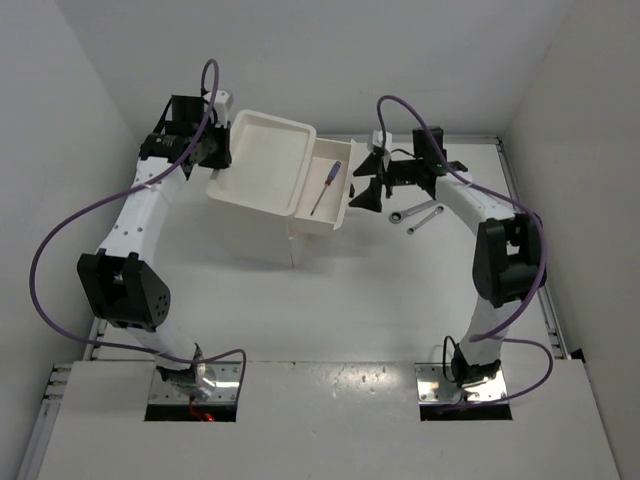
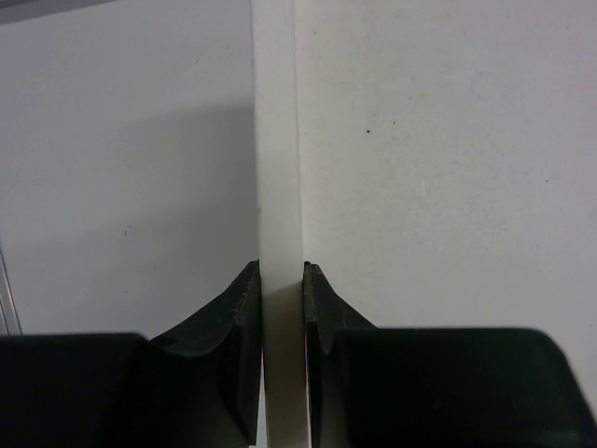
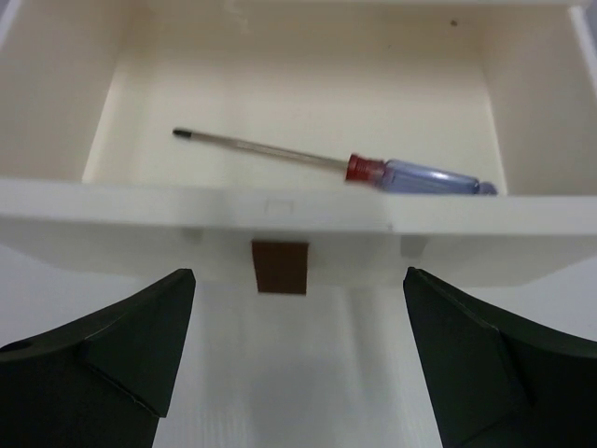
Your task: Sort the tools into containers
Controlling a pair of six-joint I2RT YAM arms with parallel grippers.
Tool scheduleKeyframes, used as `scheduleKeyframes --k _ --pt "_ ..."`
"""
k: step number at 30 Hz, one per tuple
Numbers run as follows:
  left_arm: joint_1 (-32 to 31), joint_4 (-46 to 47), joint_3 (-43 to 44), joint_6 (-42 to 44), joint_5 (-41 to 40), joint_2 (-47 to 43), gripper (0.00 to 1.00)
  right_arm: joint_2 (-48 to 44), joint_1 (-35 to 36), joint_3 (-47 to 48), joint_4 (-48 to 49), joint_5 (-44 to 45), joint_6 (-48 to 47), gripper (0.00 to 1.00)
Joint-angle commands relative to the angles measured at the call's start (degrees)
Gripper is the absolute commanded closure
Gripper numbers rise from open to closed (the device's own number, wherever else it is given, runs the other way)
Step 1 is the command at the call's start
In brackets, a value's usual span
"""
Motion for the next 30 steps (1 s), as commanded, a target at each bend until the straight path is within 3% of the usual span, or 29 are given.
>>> scheduleKeyframes --k 1,7,30 --pt "-0.33 -0.49 -1.56 1.36 -0.03 -0.02 0.97 -3.09 1.05 -0.38 15.65 -1.99 14.71 0.06" --pt "-0.86 0.56 -3.32 1.36 -0.03 -1.07 0.99 -0.64 2.2 1.72 21.47 -1.37 23.95 0.06" --pt "-3.05 1.09 -6.48 1.36 1.02 -2.13 1.0 9.73 11.41 11.57 20.67 1.35 24.04 0.06"
